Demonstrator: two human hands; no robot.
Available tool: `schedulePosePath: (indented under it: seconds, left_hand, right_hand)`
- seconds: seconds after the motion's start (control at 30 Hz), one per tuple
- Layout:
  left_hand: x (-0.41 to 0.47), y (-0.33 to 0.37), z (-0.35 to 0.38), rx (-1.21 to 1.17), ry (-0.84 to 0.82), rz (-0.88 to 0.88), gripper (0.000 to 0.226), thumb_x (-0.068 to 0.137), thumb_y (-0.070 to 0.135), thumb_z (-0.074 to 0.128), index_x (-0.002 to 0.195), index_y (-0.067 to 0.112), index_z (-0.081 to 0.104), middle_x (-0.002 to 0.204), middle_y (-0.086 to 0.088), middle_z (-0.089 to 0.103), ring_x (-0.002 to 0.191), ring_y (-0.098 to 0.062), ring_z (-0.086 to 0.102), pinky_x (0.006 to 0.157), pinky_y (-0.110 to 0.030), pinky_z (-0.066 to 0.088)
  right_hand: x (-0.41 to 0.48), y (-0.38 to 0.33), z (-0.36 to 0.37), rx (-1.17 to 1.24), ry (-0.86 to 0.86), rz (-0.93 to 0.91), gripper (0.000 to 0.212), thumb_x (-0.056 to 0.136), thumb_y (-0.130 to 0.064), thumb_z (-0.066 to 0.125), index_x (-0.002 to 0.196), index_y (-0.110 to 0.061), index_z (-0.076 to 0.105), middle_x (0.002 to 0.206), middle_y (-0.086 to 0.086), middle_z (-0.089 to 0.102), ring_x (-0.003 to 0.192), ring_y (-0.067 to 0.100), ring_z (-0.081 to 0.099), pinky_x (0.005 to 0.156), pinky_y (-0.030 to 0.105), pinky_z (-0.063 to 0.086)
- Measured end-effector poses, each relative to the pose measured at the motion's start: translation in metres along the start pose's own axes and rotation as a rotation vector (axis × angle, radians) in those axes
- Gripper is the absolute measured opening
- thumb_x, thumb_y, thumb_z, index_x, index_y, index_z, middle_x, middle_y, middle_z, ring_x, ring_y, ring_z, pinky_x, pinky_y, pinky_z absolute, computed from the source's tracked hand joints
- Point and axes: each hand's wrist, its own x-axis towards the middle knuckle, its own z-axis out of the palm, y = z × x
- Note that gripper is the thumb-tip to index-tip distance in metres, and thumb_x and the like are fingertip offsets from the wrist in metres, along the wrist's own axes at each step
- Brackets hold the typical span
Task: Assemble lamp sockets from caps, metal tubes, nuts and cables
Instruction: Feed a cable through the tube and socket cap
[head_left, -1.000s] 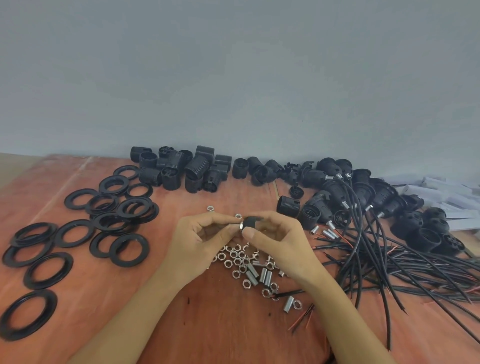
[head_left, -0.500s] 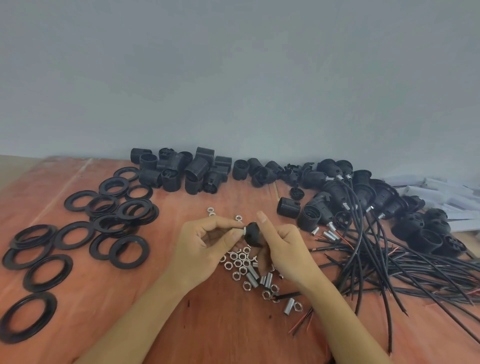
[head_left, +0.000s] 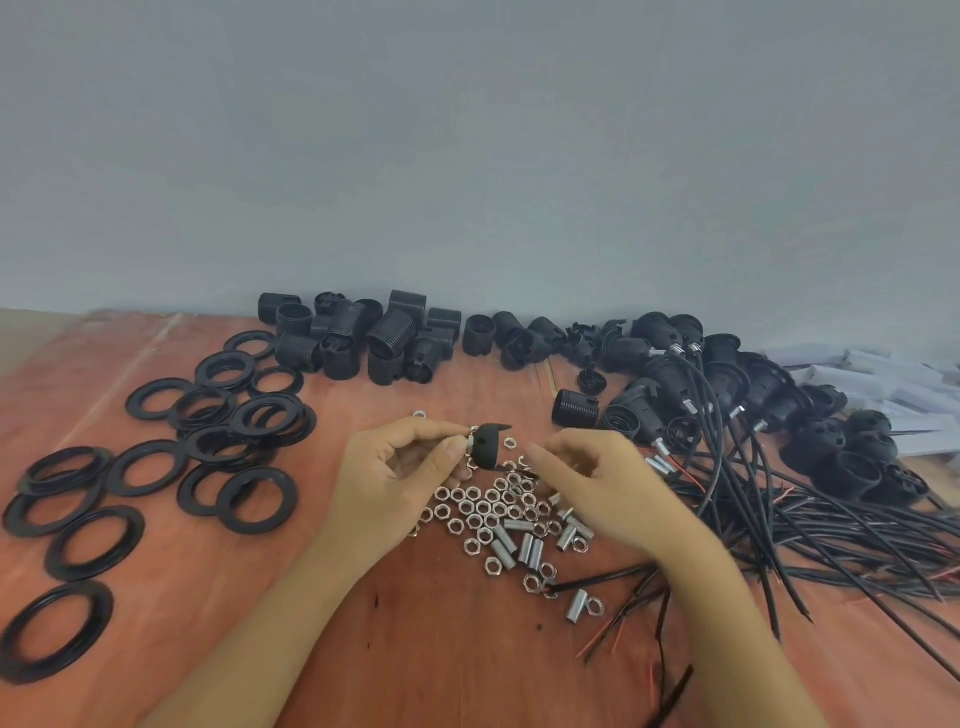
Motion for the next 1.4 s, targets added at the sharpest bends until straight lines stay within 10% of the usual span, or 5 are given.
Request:
schedulePosePath:
  seconds: [0.27, 0.47, 0.93, 1.1, 1.4]
  left_hand:
    - [0.001, -0.008, -0.005, 0.070, 0.105, -0.003, 0.018, 0.088, 0.015, 0.067, 0.088, 0.031, 0.076, 0.068, -0.006, 0.070, 0.056, -0.019, 0.066, 0.057, -0.031, 0.058]
    - [0.000, -0.007, -0.004, 0.111, 0.118, -0.018, 0.019, 0.088, 0.017, 0.068, 0.090, 0.034, 0.075, 0.068, -0.004, 0.071, 0.054, -0.017, 0.065, 0.053, -0.037, 0.058]
    - [0.003, -0.002, -0.004, -0.116, 0.143, -0.144, 0.013, 0.079, 0.026, 0.068, 0.087, 0.019, 0.076, 0.072, -0.004, 0.071, 0.056, -0.017, 0.063, 0.051, -0.027, 0.054]
    - [0.005, 0.000, -0.007, -0.288, 0.147, -0.248, 0.020, 0.077, 0.024, 0.067, 0.088, 0.009, 0.074, 0.069, -0.007, 0.067, 0.055, -0.016, 0.060, 0.051, -0.024, 0.053]
    - [0.006, -0.001, -0.006, -0.284, 0.170, -0.267, 0.021, 0.078, 0.025, 0.065, 0.090, 0.009, 0.072, 0.069, -0.007, 0.065, 0.055, -0.016, 0.060, 0.052, -0.025, 0.054]
  right_hand:
    - [-0.011, 0.014, -0.034, -0.023, 0.246, -0.006, 0.036, 0.075, 0.000, 0.066, 0.083, -0.035, 0.067, 0.075, -0.016, 0.067, 0.065, -0.003, 0.053, 0.063, 0.009, 0.043]
    - [-0.011, 0.028, -0.037, -0.512, -0.070, 0.174, 0.027, 0.073, -0.029, 0.076, 0.078, -0.046, 0.055, 0.085, -0.027, 0.053, 0.097, 0.007, 0.054, 0.099, 0.034, 0.038]
    - [-0.001, 0.023, -0.003, -0.023, 0.385, -0.208, 0.007, 0.100, -0.031, 0.046, 0.097, -0.037, 0.046, 0.073, -0.015, 0.058, 0.055, 0.009, 0.051, 0.052, 0.025, 0.044]
    - [0.002, 0.021, 0.017, -0.061, 0.214, -0.250, 0.003, 0.098, -0.032, 0.052, 0.098, -0.030, 0.053, 0.075, -0.018, 0.055, 0.062, 0.000, 0.048, 0.060, 0.019, 0.037]
    - [0.011, 0.044, -0.009, -0.288, 0.420, -0.223, 0.054, 0.089, -0.058, 0.056, 0.054, -0.018, 0.045, 0.052, -0.009, 0.041, 0.057, 0.011, 0.041, 0.063, 0.031, 0.031]
